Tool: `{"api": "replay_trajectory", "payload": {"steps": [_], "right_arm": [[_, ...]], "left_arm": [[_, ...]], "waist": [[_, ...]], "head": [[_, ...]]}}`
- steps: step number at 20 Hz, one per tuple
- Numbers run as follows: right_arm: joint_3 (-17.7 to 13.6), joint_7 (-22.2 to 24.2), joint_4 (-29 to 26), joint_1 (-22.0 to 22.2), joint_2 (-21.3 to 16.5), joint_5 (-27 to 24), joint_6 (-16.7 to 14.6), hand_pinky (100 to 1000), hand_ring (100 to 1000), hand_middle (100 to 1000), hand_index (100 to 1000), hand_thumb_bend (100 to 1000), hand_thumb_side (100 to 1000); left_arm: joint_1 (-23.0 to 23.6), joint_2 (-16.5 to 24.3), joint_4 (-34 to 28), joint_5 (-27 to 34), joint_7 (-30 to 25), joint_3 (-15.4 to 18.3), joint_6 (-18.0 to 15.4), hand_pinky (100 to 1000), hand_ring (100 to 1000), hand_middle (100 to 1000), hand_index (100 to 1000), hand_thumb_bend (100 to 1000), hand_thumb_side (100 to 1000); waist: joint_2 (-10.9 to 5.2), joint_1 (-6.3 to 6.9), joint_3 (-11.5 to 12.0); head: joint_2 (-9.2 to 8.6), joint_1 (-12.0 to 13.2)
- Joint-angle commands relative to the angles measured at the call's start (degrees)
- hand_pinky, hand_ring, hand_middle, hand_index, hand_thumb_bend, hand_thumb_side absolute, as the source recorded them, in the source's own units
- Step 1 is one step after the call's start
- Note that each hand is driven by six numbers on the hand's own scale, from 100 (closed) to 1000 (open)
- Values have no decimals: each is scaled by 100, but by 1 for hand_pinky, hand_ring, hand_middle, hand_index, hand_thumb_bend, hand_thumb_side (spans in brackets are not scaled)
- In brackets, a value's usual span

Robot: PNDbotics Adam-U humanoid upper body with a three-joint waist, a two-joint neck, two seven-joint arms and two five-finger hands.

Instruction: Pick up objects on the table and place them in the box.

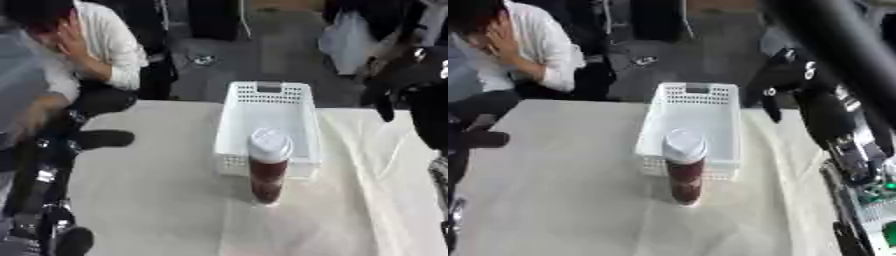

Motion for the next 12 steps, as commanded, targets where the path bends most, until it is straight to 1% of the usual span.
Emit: {"api": "replay_trajectory", "payload": {"steps": [1,3,4,5,6,7,8,9,10,12], "right_arm": [[-22,9,-93,-68,-50,-18,-6,140,472,522,685,179,958],[-46,-2,-93,-62,-52,-5,0,141,472,522,685,179,958],[-83,-28,-93,-50,-52,8,8,146,472,523,686,180,957],[-141,-76,-93,-31,-51,32,28,149,471,523,685,180,956],[-196,-129,-93,-13,-48,64,52,153,471,523,685,181,954],[-240,-183,-93,1,-43,96,74,153,471,523,685,181,954],[-270,-232,-93,13,-41,128,92,158,473,525,685,178,953],[-296,-272,-93,27,-37,158,107,158,472,525,686,179,953],[-314,-306,-93,39,-34,186,120,161,473,525,685,177,952],[-380,-376,-93,69,-26,280,160,165,474,526,686,175,953]], "left_arm": [[-38,99,-63,20,-3,53,-1,848,795,853,787,594,1000],[-52,97,-63,-21,-8,102,48,854,797,854,788,594,1000],[-65,76,-63,-21,16,173,200,844,808,870,817,640,1000],[-105,65,-63,30,57,263,481,844,815,880,834,668,1000],[-159,98,-63,89,52,325,802,859,837,899,863,750,1000],[-225,164,-63,134,-25,362,1110,859,837,899,863,750,1000],[-289,275,-63,118,-175,386,1365,893,866,931,898,858,1000],[-356,411,-63,97,-386,385,1626,889,864,927,894,844,1000],[-424,517,-60,101,-579,376,1824,907,871,935,906,895,1000],[-593,795,-42,131,-977,334,2170,915,867,931,904,915,1000]], "waist": [[-43,3,-5],[-36,0,13],[-33,-4,33],[-34,-6,52],[-40,-3,63],[-50,2,68],[-62,13,69],[-75,24,64],[-84,32,62],[-104,48,52]], "head": [[-37,-28],[-49,-58],[-52,-120],[-43,-183],[-25,-211],[-7,-214],[7,-204],[18,-193],[27,-190],[51,-182]]}}
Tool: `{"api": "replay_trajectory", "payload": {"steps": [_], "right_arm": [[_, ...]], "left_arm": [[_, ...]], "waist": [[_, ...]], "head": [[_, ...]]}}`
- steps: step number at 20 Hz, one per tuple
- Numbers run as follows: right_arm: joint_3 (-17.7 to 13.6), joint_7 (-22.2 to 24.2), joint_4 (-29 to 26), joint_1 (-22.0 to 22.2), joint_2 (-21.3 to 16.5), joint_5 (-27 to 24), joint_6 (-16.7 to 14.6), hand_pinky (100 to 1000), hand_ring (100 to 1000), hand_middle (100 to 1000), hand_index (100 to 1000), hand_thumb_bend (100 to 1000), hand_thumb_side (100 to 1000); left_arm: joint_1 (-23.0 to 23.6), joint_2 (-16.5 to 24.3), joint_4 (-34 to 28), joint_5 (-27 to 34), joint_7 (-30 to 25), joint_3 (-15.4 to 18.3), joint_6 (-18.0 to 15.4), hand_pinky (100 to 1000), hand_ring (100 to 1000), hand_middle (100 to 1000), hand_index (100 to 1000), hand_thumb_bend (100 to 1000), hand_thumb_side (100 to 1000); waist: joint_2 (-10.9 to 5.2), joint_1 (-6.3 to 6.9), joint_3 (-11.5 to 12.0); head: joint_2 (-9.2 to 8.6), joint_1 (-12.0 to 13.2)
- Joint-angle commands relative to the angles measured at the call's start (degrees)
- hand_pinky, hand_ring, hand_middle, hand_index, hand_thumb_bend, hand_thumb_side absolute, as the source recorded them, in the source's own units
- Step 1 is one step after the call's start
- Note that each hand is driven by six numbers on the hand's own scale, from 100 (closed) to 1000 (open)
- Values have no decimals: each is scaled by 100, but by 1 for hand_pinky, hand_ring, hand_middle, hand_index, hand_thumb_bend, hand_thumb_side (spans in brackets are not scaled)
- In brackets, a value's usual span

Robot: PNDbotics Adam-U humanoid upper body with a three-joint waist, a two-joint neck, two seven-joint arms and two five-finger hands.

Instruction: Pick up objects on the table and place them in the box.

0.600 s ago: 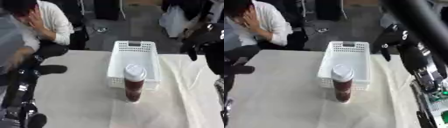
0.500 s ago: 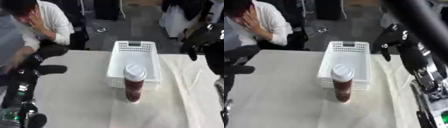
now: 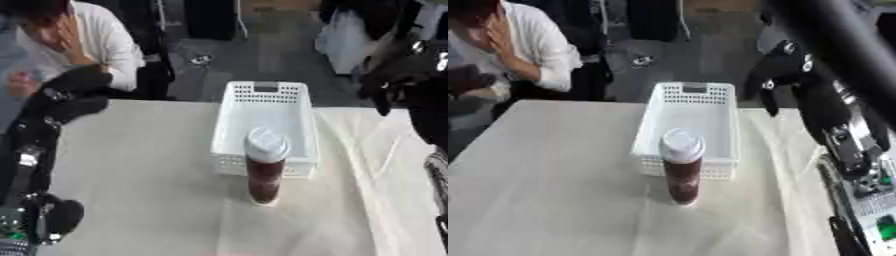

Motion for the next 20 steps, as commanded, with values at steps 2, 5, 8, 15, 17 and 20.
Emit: {"api": "replay_trajectory", "payload": {"steps": [2,5,8,15,17,20], "right_arm": [[-146,-172,-93,8,1,157,80,167,474,526,686,172,952],[-140,-212,-93,14,39,187,119,167,474,526,686,169,952],[-113,-189,-93,24,53,189,131,165,473,526,689,166,953],[-42,-90,-93,18,94,122,152,165,473,526,689,160,954],[-29,-69,-93,8,112,102,158,166,473,526,689,158,954],[-4,-43,-93,-10,137,59,172,167,474,526,689,155,954]], "left_arm": [[-447,732,132,127,-707,-52,587,933,866,930,906,945,1000],[-963,1111,688,392,-1134,-281,668,952,874,937,922,992,1000],[-1479,1278,1284,644,-1498,-486,627,1000,887,939,923,1000,1000],[-2735,1265,2708,723,-2203,-1116,350,1000,913,946,935,1000,1000],[-2924,1158,3104,757,-2283,-1189,270,1000,916,950,938,1000,1000],[-3146,1058,3562,724,-2336,-1257,141,1000,920,952,944,1000,1000]], "waist": [[-77,24,-30],[-103,41,-69],[-114,51,-84],[-131,74,-151],[-138,79,-173],[-147,89,-207]], "head": [[42,20],[52,89],[54,119],[43,227],[55,248],[82,261]]}}
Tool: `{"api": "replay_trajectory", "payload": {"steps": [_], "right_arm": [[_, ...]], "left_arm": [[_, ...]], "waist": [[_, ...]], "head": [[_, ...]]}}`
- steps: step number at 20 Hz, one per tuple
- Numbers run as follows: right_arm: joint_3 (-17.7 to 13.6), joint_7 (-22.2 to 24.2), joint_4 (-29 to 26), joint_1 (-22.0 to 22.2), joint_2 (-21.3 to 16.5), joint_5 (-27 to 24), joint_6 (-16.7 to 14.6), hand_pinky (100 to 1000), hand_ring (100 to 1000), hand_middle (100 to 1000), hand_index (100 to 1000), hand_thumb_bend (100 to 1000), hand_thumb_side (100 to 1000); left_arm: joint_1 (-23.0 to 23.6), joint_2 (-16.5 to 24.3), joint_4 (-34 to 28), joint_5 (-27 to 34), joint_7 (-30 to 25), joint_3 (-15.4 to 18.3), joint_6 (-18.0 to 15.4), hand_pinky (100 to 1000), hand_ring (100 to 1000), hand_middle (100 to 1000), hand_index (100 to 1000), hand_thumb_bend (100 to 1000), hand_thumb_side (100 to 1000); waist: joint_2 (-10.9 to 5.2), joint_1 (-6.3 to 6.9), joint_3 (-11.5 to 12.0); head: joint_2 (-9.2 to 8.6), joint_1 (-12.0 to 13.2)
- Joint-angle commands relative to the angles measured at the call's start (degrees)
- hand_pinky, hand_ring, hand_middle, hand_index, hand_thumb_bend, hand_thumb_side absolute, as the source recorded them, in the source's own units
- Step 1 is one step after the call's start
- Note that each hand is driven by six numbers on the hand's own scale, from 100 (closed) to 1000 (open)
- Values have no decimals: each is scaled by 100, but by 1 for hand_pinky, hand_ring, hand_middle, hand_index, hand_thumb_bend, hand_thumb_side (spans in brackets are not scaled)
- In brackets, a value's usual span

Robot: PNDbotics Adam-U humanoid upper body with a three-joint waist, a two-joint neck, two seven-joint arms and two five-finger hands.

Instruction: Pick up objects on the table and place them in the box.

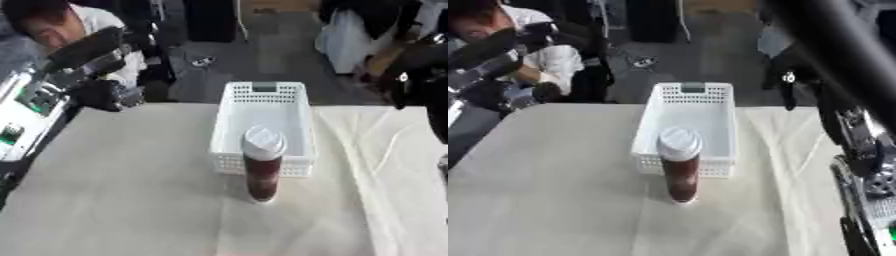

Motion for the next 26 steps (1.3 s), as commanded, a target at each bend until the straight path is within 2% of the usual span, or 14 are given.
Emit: {"api": "replay_trajectory", "payload": {"steps": [1,7,10,14,26], "right_arm": [[17,44,-93,-83,16,-57,8,167,474,526,689,155,954],[66,124,-93,-98,31,-104,29,167,474,526,690,152,955],[77,145,-93,-113,52,-129,28,168,475,527,690,152,954],[82,153,-93,-130,84,-153,30,170,475,528,690,151,954],[97,186,-93,-159,106,-174,6,175,478,531,689,150,951]], "left_arm": [[-306,-5,447,-30,-80,-40,-116,1000,926,957,949,1000,1000],[-906,-213,1447,-637,-705,-395,-380,1000,1000,997,988,996,1000],[-1069,-422,1920,-822,-836,-387,-534,1000,1000,1000,1000,1000,1000],[-1099,-715,2462,-742,-904,-235,-532,1000,1000,1000,1000,1000,1000],[-1049,-1055,2763,-716,-1006,-146,-510,1000,1000,1000,1000,1000,1000]], "waist": [[-65,8,-26],[-86,47,-74],[-88,45,-98],[-88,39,-135],[-83,27,-171]], "head": [[17,76],[42,183],[54,203],[53,217],[51,212]]}}
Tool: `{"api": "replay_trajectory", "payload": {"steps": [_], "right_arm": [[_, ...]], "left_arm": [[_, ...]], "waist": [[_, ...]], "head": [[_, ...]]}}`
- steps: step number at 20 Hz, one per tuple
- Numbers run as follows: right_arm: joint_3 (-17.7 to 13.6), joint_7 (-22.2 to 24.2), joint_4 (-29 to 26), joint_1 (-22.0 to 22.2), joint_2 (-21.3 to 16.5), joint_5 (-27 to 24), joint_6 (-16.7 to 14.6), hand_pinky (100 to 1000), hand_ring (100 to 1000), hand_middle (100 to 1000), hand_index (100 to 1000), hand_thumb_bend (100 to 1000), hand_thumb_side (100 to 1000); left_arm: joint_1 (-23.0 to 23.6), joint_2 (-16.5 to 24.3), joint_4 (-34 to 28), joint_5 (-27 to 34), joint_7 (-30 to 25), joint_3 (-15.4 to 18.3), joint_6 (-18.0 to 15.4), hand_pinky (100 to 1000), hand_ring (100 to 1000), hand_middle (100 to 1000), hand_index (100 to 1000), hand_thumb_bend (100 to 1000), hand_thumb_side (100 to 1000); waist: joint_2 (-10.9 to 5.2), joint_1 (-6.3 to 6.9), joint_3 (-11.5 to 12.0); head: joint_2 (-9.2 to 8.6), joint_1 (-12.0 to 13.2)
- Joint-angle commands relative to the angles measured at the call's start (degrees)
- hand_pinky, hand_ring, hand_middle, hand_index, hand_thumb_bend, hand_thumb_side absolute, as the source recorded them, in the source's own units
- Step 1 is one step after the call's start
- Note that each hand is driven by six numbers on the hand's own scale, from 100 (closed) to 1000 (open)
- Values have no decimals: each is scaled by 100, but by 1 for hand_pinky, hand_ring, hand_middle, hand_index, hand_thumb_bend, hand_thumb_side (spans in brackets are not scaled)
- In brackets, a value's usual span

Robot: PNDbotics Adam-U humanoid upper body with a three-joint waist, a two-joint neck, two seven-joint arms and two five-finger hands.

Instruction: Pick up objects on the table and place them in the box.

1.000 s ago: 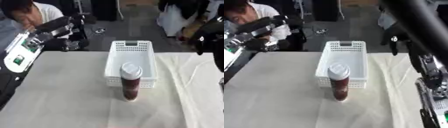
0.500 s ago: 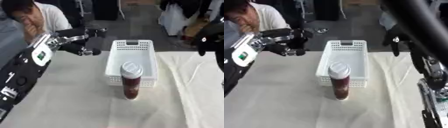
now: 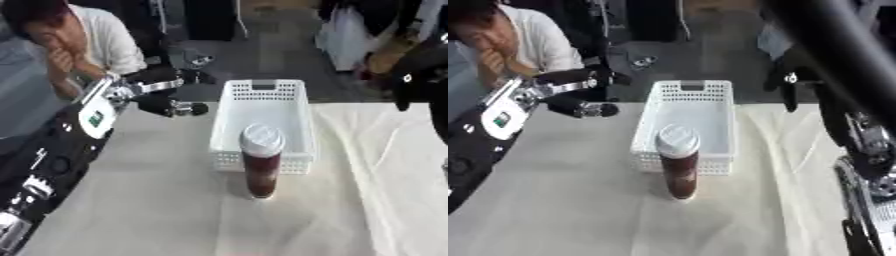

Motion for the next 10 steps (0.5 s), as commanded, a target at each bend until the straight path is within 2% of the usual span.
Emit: {"api": "replay_trajectory", "payload": {"steps": [1,5,10], "right_arm": [[-14,14,-93,-110,-15,-6,-18,175,479,531,689,150,952],[-3,4,-93,-135,10,48,-53,177,480,532,689,149,952],[20,2,-93,-159,48,50,-60,178,480,532,689,148,952]], "left_arm": [[-117,34,-29,44,-10,101,-13,1000,1000,1000,1000,1000,1000],[-44,-59,-76,200,-29,133,56,1000,1000,1000,1000,1000,1000],[7,-163,33,177,-81,181,157,1000,1000,1000,1000,1000,1000]], "waist": [[-58,-23,-10],[-42,-36,-39],[-36,-45,-76]], "head": [[-14,44],[-89,44],[-319,-44]]}}
